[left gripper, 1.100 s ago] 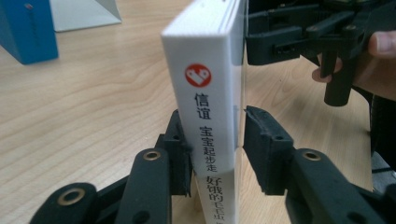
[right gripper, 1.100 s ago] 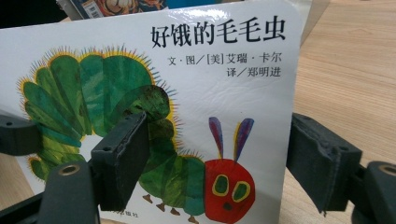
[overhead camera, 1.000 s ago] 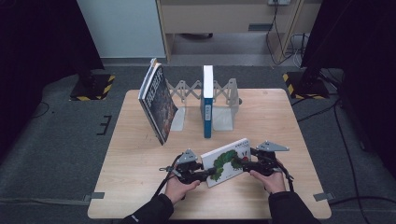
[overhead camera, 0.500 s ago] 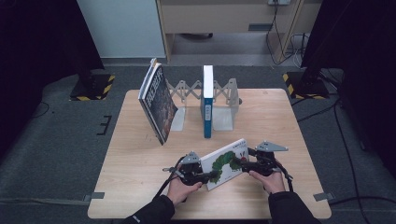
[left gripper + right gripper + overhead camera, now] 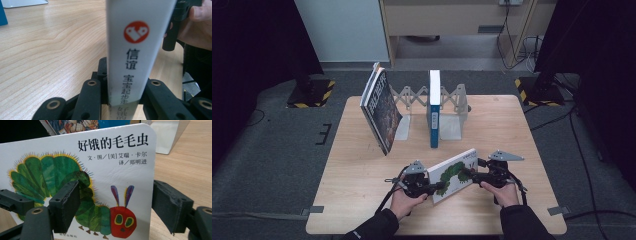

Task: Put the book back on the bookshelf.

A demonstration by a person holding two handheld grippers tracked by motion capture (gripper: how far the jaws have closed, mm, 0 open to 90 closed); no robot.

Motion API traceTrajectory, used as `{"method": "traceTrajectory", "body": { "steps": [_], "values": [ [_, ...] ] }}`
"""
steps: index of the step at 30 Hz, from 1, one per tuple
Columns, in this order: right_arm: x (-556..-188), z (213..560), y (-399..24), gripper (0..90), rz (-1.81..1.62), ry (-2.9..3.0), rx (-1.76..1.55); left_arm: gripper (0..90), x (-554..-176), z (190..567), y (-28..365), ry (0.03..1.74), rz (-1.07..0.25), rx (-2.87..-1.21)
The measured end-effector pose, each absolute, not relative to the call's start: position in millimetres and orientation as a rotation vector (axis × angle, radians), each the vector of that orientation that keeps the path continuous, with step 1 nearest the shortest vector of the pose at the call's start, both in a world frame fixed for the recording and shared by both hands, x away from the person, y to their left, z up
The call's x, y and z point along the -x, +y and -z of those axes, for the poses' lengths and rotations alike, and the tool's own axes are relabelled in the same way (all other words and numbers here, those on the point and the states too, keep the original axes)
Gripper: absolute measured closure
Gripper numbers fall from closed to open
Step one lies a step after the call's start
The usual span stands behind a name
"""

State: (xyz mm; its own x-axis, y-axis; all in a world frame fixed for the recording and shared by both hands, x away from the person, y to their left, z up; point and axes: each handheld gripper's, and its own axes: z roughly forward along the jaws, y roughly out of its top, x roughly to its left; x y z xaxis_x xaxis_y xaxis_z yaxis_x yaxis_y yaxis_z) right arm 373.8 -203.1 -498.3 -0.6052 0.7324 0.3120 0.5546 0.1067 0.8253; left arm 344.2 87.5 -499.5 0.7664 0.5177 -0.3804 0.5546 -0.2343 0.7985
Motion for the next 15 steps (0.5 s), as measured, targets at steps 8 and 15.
{"method": "traceTrajectory", "body": {
  "steps": [8, 15],
  "values": [
    [-374.4, 494.6, -217.3, 21.5, -1.477, 2.113, -1.353, 74.3, -345.1, 492.9, 91.4, 0.853, 0.027, -1.872],
    [-375.7, 496.3, -224.7, 19.6, -1.376, 2.099, -1.392, 74.4, -345.5, 484.8, 95.5, 0.872, 0.003, -1.862]
  ]
}}
